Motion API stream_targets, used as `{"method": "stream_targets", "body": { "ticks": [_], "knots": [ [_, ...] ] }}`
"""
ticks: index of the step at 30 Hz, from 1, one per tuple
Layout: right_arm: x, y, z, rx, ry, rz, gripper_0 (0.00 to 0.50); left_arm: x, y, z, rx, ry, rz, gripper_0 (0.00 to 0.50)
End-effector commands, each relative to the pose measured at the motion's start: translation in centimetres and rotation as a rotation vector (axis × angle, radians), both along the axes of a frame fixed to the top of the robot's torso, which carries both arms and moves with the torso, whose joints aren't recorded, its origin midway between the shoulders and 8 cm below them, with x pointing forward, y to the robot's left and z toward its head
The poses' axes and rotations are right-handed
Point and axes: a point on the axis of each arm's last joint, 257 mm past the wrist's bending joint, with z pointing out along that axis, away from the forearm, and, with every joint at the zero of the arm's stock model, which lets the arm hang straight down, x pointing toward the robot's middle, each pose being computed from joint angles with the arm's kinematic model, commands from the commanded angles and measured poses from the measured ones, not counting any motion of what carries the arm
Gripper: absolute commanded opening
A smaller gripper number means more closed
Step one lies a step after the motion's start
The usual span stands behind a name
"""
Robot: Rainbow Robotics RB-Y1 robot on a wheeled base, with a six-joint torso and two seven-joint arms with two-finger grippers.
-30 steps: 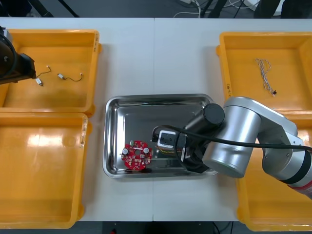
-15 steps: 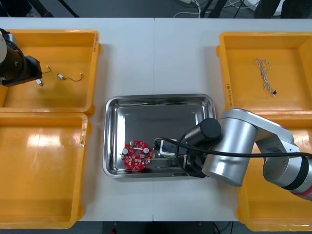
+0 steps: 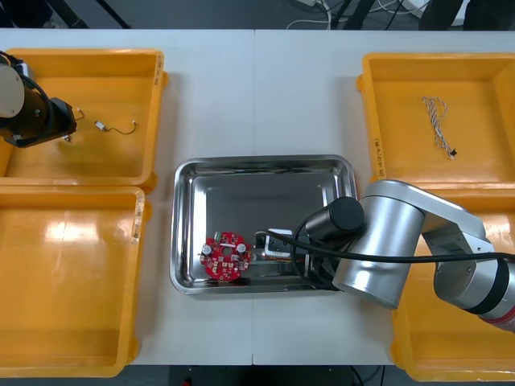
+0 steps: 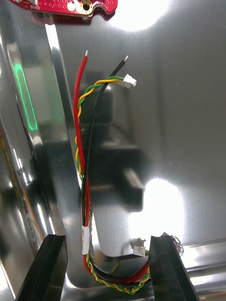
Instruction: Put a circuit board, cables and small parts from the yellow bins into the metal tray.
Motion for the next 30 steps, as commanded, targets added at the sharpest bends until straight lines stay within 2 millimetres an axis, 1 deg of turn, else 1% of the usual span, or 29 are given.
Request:
{"method": "stream_targets", "body": {
  "ticks": [1,5,7,9,10,12,13,15,16,18,19,22,23,24,25,27,28,29,30],
  "knots": [
    [0.2,-0.7,0.2,-0.017,-0.015,0.013,0.5,2.2,-1.0,3.7,0.055,-0.065,-0.083,0.5],
    [0.4,-0.8,1.5,-0.012,-0.029,-0.001,0.5,2.7,-1.1,3.8,0.049,-0.062,-0.079,0.5],
    [0.4,-0.7,2.4,-0.011,-0.035,-0.008,0.5,3.0,-1.3,3.7,0.049,-0.071,-0.081,0.5],
    [0.4,-0.6,3.7,-0.01,-0.037,-0.014,0.5,3.3,-1.2,3.4,0.05,-0.079,-0.079,0.5],
    [0.4,-0.6,4.0,-0.008,-0.035,-0.019,0.5,3.4,-1.0,3.4,0.048,-0.081,-0.077,0.5],
    [0.4,-0.9,5.2,0.003,-0.011,-0.042,0.5,3.5,-1.1,3.2,0.051,-0.084,-0.082,0.5],
    [0.4,-1.0,5.5,0.004,-0.002,-0.046,0.5,3.5,-1.2,3.1,0.051,-0.084,-0.083,0.5],
    [0.5,-1.3,7.0,0.021,0.025,-0.067,0.5,3.5,-1.3,3.0,0.052,-0.079,-0.088,0.5],
    [0.5,-1.4,7.3,0.023,0.032,-0.07,0.5,3.5,-1.4,2.8,0.051,-0.076,-0.089,0.5],
    [0.6,-2.0,8.7,0.032,0.053,-0.091,0.5,3.4,-1.5,2.5,0.065,-0.068,-0.096,0.5],
    [0.6,-2.1,9.0,0.032,0.059,-0.095,0.5,3.4,-1.5,2.5,0.066,-0.067,-0.097,0.5],
    [1.0,-3.6,11.3,0.042,0.076,-0.143,0.5,3.1,-1.3,1.8,0.07,-0.05,-0.095,0.5],
    [1.0,-3.9,11.7,0.045,0.077,-0.151,0.5,3.1,-1.3,1.7,0.071,-0.05,-0.095,0.5],
    [1.5,-4.0,12.7,0.068,0.068,-0.159,0.5,3.1,-1.3,1.5,0.078,-0.047,-0.097,0.5],
    [1.8,-4.1,13.3,0.081,0.062,-0.165,0.5,3.1,-1.3,1.4,0.08,-0.045,-0.099,0.5],
    [2.7,-4.2,15.5,0.132,0.039,-0.179,0.5,3.0,-1.3,1.2,0.088,-0.039,-0.101,0.5],
    [3.1,-4.5,16.5,0.153,0.028,-0.19,0.5,2.9,-1.2,0.9,0.086,-0.034,-0.099,0.5],
    [3.2,-4.7,17.0,0.163,0.023,-0.195,0.5,2.9,-1.1,0.9,0.086,-0.035,-0.098,0.5],
    [3.7,-5.1,18.0,0.18,0.011,-0.207,0.5,3.0,-1.1,0.8,0.087,-0.037,-0.097,0.5]
  ]
}}
